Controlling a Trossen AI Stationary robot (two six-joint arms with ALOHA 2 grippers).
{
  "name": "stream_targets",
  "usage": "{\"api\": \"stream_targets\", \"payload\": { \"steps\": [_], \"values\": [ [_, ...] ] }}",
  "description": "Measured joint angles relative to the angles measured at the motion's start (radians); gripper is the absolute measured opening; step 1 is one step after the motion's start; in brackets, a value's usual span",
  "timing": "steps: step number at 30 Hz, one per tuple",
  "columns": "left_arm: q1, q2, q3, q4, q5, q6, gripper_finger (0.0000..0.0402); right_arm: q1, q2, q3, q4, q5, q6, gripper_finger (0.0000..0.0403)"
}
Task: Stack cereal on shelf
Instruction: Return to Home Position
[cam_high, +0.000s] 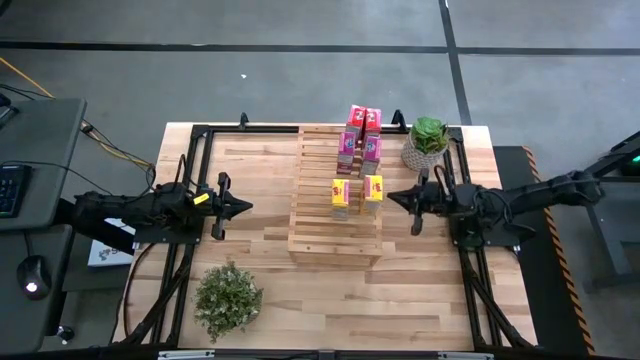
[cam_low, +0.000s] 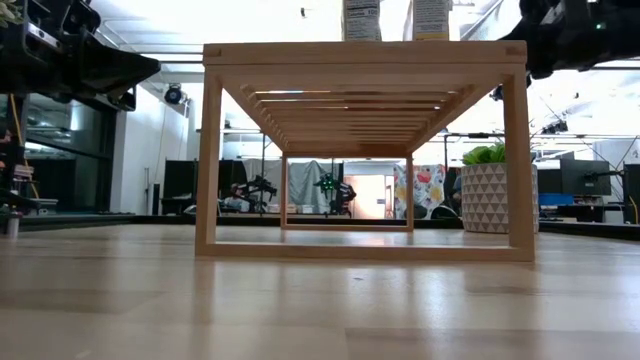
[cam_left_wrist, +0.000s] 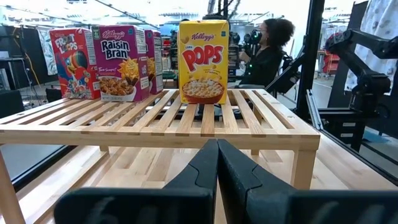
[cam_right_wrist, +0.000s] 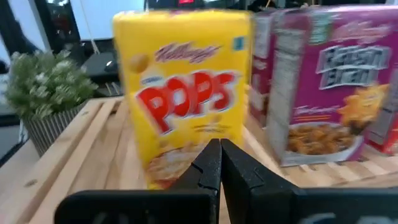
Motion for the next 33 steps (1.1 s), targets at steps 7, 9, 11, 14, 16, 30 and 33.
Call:
{"api": "stream_targets", "payload": {
  "steps": [7, 9, 11, 14, 16, 30, 33],
  "values": [
    [0.000, 0.000, 0.000, 0.000, 0.000, 0.000, 0.0001, -0.060, -0.150, 0.001, -0.234, -0.136, 0.060, 0.0000],
    [0.000, 0.000, 0.000, 0.000, 0.000, 0.000, 0.0001, -0.045, -0.192, 0.001, -0.288, -0.118, 0.089, 0.0000],
    [0.000, 0.000, 0.000, 0.000, 0.000, 0.000, 0.0001, -0.024, -0.230, 0.001, -0.307, -0.091, 0.090, 0.0000],
    [0.000, 0.000, 0.000, -0.002, 0.000, 0.000, 0.0001, 0.016, -0.274, 0.001, -0.291, -0.051, 0.065, 0.0000],
    [0.000, 0.000, 0.000, -0.006, 0.000, 0.000, 0.0001, 0.042, -0.291, -0.024, -0.223, -0.031, 0.040, 0.0000],
    [0.000, 0.000, 0.000, -0.006, 0.000, 0.000, 0.0003, 0.088, -0.388, -0.198, -0.013, -0.009, -0.054, 0.0000],
    [0.000, 0.000, 0.000, -0.006, 0.000, 0.000, 0.0003, 0.088, -0.420, -0.198, -0.030, 0.007, -0.080, 0.0000]
  ]
}}
